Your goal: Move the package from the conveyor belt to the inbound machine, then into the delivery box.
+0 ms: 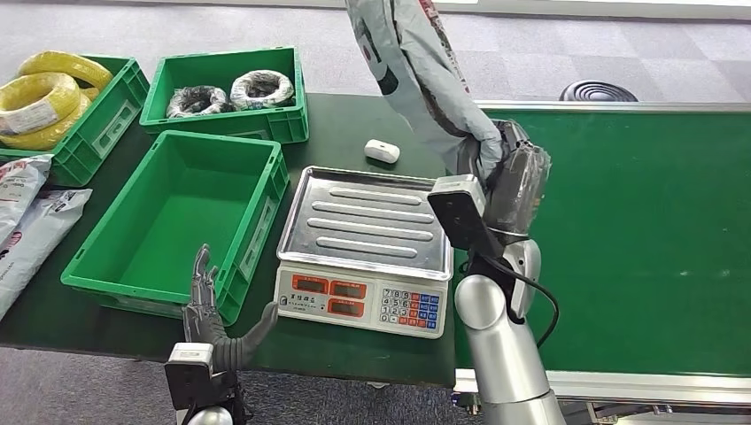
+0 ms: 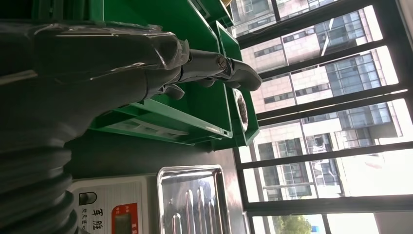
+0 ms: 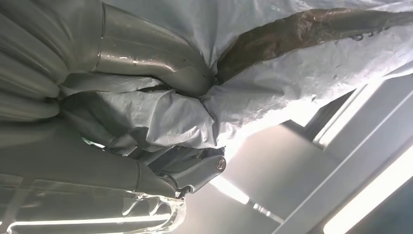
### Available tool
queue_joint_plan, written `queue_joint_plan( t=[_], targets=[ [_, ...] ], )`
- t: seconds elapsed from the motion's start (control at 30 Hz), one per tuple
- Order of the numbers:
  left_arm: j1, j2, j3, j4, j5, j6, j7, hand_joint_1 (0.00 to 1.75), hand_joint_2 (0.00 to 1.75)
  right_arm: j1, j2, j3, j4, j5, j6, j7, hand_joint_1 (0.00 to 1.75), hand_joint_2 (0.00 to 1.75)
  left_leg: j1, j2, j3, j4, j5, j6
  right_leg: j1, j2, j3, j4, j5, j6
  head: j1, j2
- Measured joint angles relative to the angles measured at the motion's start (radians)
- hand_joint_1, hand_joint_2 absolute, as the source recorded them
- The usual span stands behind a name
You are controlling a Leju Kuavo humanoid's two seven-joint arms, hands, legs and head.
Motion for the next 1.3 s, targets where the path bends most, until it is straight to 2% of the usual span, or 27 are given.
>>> queue_joint_plan(
  t=[0.33, 0.37, 0.4, 0.47, 0.5, 0.53, 1.13, 1.3],
  targets=[
    [0.015, 0.0, 0.005, -0.004, 0.0, 0.009, 0.0, 0.0, 1.75, -0.015, 0.004, 0.075, 0.105, -0.045, 0.031, 0.001, 1.51, 1.75, 0.0, -0.001, -0.001, 0.0, 0.0, 0.0, 0.0, -0.001, -0.001, 0.0, 0.0, 0.0, 0.0, 0.0],
    [0.016, 0.0, 0.006, -0.005, -0.001, 0.01, 0.0, 0.0, 1.75, -0.012, 0.004, 0.08, 0.112, -0.049, 0.031, 0.001, 1.24, 1.75, 0.0, -0.001, -0.001, 0.0, 0.0, 0.0, 0.0, -0.001, -0.001, 0.0, 0.0, 0.0, 0.0, 0.0],
    [0.018, 0.0, 0.006, -0.006, -0.002, 0.01, 0.0, 0.0, 1.75, -0.009, 0.004, 0.083, 0.118, -0.053, 0.031, 0.001, 0.91, 1.75, 0.0, -0.001, -0.001, 0.0, 0.0, 0.0, 0.0, -0.001, -0.001, 0.0, 0.0, 0.0, 0.0, 0.0],
    [0.022, 0.0, 0.008, -0.009, -0.006, 0.01, 0.0, 0.0, 1.75, -0.003, 0.004, 0.088, 0.131, -0.066, 0.03, -0.002, 0.16, 1.75, 0.0, -0.001, -0.001, 0.0, 0.0, 0.0, 0.0, -0.001, -0.001, 0.0, 0.0, 0.0, 0.0, 0.0],
    [0.024, 0.0, 0.009, -0.011, -0.008, 0.009, 0.001, 0.0, 1.75, 0.0, 0.004, 0.089, 0.138, -0.075, 0.028, -0.005, 0.04, 1.75, 0.0, -0.001, -0.001, 0.0, 0.0, 0.0, 0.0, -0.001, -0.001, 0.0, 0.0, 0.0, 0.0, 0.0],
    [0.025, 0.0, 0.01, -0.012, -0.009, 0.009, 0.001, 0.0, 1.75, 0.003, 0.004, 0.089, 0.143, -0.084, 0.026, -0.009, 0.0, 1.75, 0.0, -0.001, -0.001, 0.0, 0.0, 0.0, 0.0, -0.001, -0.001, 0.0, 0.0, 0.0, 0.0, 0.0],
    [0.028, -0.004, 0.011, -0.018, -0.017, -0.001, 0.012, 0.0, 1.75, 0.056, -0.006, 0.085, 0.169, -0.122, 0.003, -0.015, 0.0, 1.75, 0.0, 0.0, -0.001, 0.0, 0.0, 0.0, 0.0, -0.001, -0.002, 0.0, 0.0, 0.0, 0.0, 0.0],
    [0.033, -0.005, 0.012, -0.029, -0.019, 0.002, 0.013, 0.0, 1.75, 0.08, -0.011, 0.076, 0.159, -0.188, 0.002, -0.048, 0.0, 1.75, 0.0, -0.001, -0.001, 0.0, 0.0, 0.0, 0.0, -0.001, -0.002, 0.0, 0.0, 0.0, 0.0, 0.0]
  ],
)
